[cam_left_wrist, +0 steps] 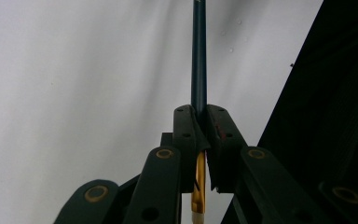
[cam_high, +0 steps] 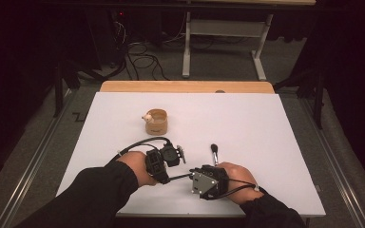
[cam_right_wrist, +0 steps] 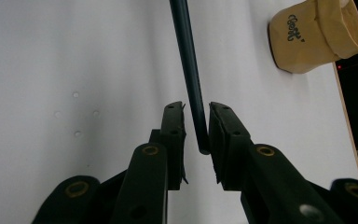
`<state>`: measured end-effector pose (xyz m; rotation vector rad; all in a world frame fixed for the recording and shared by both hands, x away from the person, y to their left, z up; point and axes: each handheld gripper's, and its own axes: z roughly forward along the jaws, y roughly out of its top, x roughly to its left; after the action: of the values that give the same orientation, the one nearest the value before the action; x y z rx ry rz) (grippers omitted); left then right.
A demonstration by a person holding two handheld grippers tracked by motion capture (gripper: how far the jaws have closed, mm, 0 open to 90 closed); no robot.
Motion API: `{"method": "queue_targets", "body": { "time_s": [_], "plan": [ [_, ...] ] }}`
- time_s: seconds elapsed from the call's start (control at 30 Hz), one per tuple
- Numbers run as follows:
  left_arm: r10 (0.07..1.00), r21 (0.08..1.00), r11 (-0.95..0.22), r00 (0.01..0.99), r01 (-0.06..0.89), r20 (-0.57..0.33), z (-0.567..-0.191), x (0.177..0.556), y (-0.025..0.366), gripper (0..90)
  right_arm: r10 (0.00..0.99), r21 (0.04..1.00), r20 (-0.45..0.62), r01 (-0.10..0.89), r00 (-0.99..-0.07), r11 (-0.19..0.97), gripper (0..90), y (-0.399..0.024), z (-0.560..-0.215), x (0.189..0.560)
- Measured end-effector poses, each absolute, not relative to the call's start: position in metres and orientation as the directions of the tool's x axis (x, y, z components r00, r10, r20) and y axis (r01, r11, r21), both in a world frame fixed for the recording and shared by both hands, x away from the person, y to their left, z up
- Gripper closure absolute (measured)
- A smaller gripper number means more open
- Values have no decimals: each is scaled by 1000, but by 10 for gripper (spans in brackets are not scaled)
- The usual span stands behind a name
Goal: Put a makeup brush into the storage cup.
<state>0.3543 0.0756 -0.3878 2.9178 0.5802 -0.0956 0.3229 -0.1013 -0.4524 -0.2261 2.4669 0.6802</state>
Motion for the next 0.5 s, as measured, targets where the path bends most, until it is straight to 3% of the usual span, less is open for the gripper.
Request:
{"method": "queue_targets", "body": {
  "time_s": [0.5],
  "plan": [
    [378,147,-909,921,389,-97,-387,354,75,833,-34,410,-575,-324,-817,853,828,-101,-450,324]
  ]
}}
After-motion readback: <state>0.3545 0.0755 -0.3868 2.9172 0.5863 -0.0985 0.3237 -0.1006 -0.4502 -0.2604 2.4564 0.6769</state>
